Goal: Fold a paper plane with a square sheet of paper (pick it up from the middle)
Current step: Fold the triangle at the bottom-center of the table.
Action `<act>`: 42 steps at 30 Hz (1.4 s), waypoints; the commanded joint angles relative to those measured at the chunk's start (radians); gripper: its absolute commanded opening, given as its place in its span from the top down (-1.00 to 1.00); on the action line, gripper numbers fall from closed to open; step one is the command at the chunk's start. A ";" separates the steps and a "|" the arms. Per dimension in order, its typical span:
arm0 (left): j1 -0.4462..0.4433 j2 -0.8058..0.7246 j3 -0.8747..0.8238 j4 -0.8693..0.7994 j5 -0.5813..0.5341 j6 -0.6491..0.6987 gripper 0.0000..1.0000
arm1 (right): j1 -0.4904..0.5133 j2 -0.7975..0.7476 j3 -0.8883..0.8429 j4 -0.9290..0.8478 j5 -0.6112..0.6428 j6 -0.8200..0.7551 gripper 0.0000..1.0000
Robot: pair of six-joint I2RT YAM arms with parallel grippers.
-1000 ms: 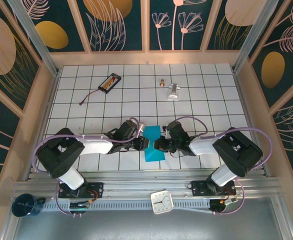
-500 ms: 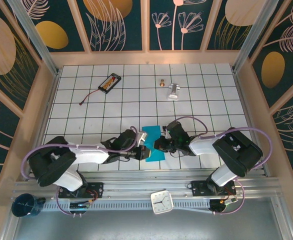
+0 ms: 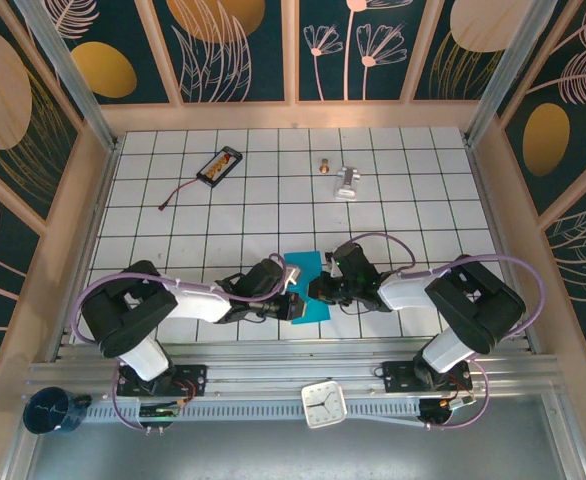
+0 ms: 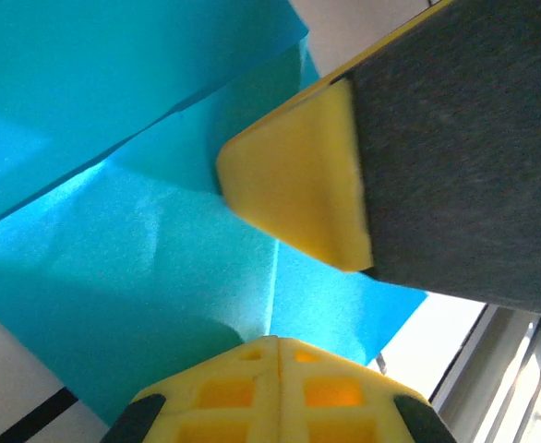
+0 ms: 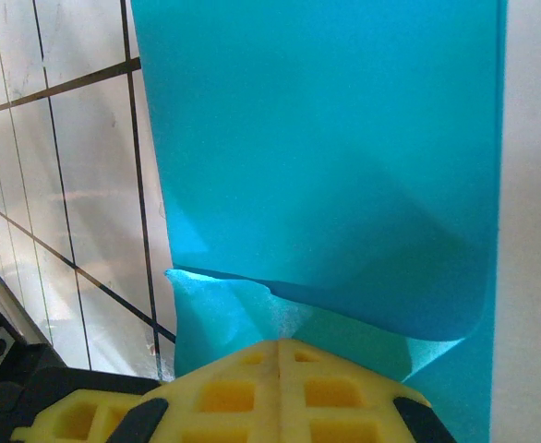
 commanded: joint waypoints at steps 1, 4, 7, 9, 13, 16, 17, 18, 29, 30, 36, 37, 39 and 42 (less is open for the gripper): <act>-0.003 0.024 0.010 -0.062 -0.021 0.035 1.00 | -0.008 0.028 -0.023 -0.108 0.049 -0.007 1.00; -0.003 0.021 -0.005 -0.087 -0.012 0.044 1.00 | -0.010 0.026 -0.022 -0.118 0.053 -0.011 1.00; -0.006 -0.006 -0.032 -0.116 -0.005 0.065 1.00 | -0.014 0.023 -0.023 -0.124 0.055 -0.012 1.00; -0.008 -0.018 -0.044 -0.147 0.004 0.086 1.00 | -0.015 0.024 -0.025 -0.127 0.057 -0.012 1.00; -0.018 -0.036 -0.076 -0.170 0.038 0.109 1.00 | -0.015 0.031 -0.023 -0.132 0.058 -0.013 1.00; -0.029 -0.056 -0.090 -0.203 0.055 0.132 1.00 | -0.014 0.034 -0.020 -0.136 0.060 -0.012 1.00; -0.032 -0.064 -0.092 -0.218 0.058 0.140 1.00 | -0.016 0.034 -0.018 -0.136 0.060 -0.012 1.00; -0.031 -0.075 -0.097 -0.233 0.060 0.145 1.00 | -0.017 0.037 -0.017 -0.140 0.060 -0.012 1.00; -0.027 -0.218 -0.117 -0.154 0.109 0.078 1.00 | -0.016 0.039 -0.013 -0.144 0.061 -0.014 1.00; -0.023 -0.217 -0.109 -0.113 0.123 0.055 1.00 | -0.016 0.036 -0.015 -0.144 0.062 -0.013 1.00; 0.020 -0.153 -0.079 0.030 0.147 -0.012 1.00 | -0.016 0.032 -0.017 -0.137 0.060 -0.011 1.00; 0.029 -0.131 -0.068 0.026 0.145 -0.006 1.00 | -0.015 0.031 -0.015 -0.138 0.061 -0.010 1.00; 0.044 -0.097 -0.056 0.015 0.131 0.006 1.00 | -0.016 0.031 -0.012 -0.139 0.060 -0.012 1.00; 0.053 -0.066 -0.046 -0.002 0.122 0.026 1.00 | -0.017 0.032 -0.008 -0.141 0.058 -0.012 1.00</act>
